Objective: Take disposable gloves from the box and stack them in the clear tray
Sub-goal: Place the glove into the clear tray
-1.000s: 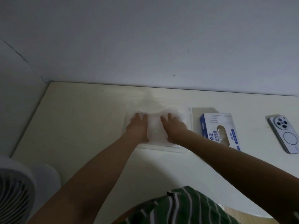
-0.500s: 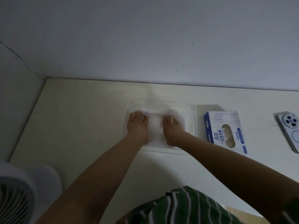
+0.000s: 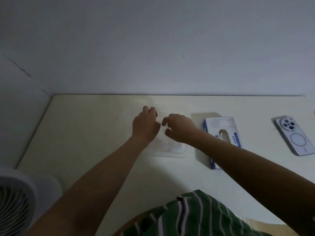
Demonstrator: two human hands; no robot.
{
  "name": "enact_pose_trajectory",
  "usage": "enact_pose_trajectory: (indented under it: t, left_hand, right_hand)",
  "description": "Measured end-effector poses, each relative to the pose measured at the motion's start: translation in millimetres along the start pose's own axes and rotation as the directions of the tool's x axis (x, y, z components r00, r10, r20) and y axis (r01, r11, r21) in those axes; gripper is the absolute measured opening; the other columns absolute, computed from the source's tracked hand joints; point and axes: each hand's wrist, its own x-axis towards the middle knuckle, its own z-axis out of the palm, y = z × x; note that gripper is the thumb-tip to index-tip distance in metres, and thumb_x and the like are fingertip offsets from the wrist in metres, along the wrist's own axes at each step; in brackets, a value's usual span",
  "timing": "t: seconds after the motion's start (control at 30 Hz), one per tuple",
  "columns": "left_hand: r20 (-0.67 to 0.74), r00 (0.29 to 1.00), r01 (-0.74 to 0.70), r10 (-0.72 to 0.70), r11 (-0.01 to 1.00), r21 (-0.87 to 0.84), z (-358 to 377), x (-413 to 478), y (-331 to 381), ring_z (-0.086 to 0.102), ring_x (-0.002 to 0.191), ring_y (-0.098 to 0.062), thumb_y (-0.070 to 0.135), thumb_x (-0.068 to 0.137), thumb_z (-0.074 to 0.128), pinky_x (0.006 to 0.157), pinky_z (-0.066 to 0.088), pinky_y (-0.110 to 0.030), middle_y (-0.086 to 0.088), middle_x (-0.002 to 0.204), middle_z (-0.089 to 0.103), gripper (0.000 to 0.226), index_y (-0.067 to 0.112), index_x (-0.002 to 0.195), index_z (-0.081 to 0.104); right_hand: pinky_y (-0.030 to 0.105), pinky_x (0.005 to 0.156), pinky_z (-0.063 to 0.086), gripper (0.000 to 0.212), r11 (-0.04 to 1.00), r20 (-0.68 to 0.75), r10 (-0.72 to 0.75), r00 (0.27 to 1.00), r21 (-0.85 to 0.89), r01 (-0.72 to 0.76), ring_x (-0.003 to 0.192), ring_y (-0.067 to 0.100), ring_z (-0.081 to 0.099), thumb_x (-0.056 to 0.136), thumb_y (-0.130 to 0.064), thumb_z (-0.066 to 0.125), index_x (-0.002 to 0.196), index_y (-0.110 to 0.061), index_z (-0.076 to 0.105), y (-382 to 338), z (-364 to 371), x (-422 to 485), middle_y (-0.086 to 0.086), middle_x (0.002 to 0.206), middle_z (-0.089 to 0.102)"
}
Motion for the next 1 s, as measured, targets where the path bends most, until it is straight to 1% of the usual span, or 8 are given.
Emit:
enact_pose_trajectory:
  t: [0.1,0.2,0.33,0.43,0.53,0.63,0.77,1.0]
  left_hand:
    - [-0.073,0.994,-0.086,0.077,0.989,-0.123,-3.5,1.7,38.2,0.057,0.078,-0.02,0.021,0.09,0.055,0.064,0.037,-0.028,-0.002,0.104,0.056,0.018,0.017,0.107,0.056]
    - [-0.066,0.981,-0.191,0.181,0.959,-0.209,-0.3,2.6,84.1,0.057,0.076,-0.019,0.021,0.091,0.054,0.063,0.037,-0.028,0.001,0.093,0.061,0.013,0.018,0.103,0.058]
    - [0.154,0.924,-0.289,0.351,0.902,-0.321,19.4,-0.5,137.9,0.059,0.081,-0.021,0.022,0.091,0.053,0.066,0.042,-0.029,0.0,0.093,0.066,0.013,0.019,0.101,0.06]
    - [0.404,0.804,-0.314,0.437,0.888,-0.336,43.7,-3.8,166.0,0.062,0.088,-0.025,0.025,0.093,0.054,0.072,0.048,-0.032,-0.005,0.099,0.067,0.015,0.015,0.101,0.061]
    - [0.521,0.753,-0.297,0.403,0.914,-0.277,67.6,-4.6,178.6,0.063,0.092,-0.027,0.03,0.094,0.053,0.073,0.045,-0.032,-0.009,0.102,0.065,0.017,0.014,0.102,0.054]
    - [0.597,0.742,-0.224,0.305,0.952,-0.208,81.2,-4.0,182.8,0.061,0.098,-0.03,0.04,0.091,0.058,0.076,0.044,-0.033,-0.011,0.107,0.062,0.04,0.01,0.116,0.048]
    - [0.637,0.725,-0.211,0.262,0.965,-0.157,87.2,-3.2,187.6,0.06,0.098,-0.027,0.037,0.086,0.064,0.076,0.044,-0.032,-0.009,0.113,0.062,0.048,0.011,0.122,0.044]
    - [0.591,0.766,-0.222,0.251,0.967,-0.123,90.4,-7.5,188.1,0.058,0.106,-0.029,0.04,0.087,0.063,0.078,0.042,-0.032,-0.009,0.122,0.057,0.052,0.011,0.124,0.042]
  right_hand:
    - [0.037,0.08,0.054,0.022,0.987,-0.209,0.092,0.974,0.149,-0.061,0.091,0.02,0.064,0.092,-0.022,0.053,0.108,-0.021,0.069,27.5,-28.1,-20.2,0.0,0.101,0.069]
    - [0.036,0.076,0.054,0.021,0.958,-0.262,0.247,0.933,0.21,-0.195,0.083,0.022,0.064,0.092,-0.021,0.053,0.101,-0.019,0.072,76.3,-37.7,-46.8,0.002,0.093,0.071]
    - [0.037,0.075,0.056,0.019,0.916,-0.12,0.394,0.911,0.128,-0.38,0.082,0.023,0.066,0.092,-0.021,0.053,0.097,-0.017,0.071,136.6,-20.2,-82.9,0.005,0.094,0.071]
    - [0.03,0.068,0.05,0.015,0.902,0.013,0.429,0.903,0.037,-0.43,0.082,0.021,0.065,0.092,-0.025,0.055,0.093,-0.018,0.068,163.6,1.8,-105.0,0.003,0.091,0.068]
    - [0.027,0.064,0.043,0.023,0.902,0.046,0.432,0.901,-0.005,-0.432,0.07,0.017,0.056,0.091,-0.032,0.054,0.106,-0.02,0.066,173.0,19.1,-108.5,0.001,0.085,0.064]
    - [0.027,0.056,0.035,0.029,0.91,0.042,0.398,0.916,-0.148,-0.388,0.059,0.015,0.046,0.093,-0.032,0.047,0.116,-0.016,0.055,171.0,33.5,-101.1,-0.002,0.071,0.049]
    - [0.027,0.056,0.034,0.026,0.906,0.052,0.394,0.918,-0.188,-0.378,0.067,0.021,0.049,0.092,-0.028,0.053,0.113,-0.014,0.053,173.3,42.1,-95.2,-0.001,0.072,0.045]
    - [0.03,0.061,0.043,0.014,0.925,-0.001,0.35,0.937,-0.154,-0.346,0.078,0.026,0.062,0.09,-0.022,0.055,0.099,-0.012,0.056,176.7,43.1,-96.9,0.006,0.087,0.064]
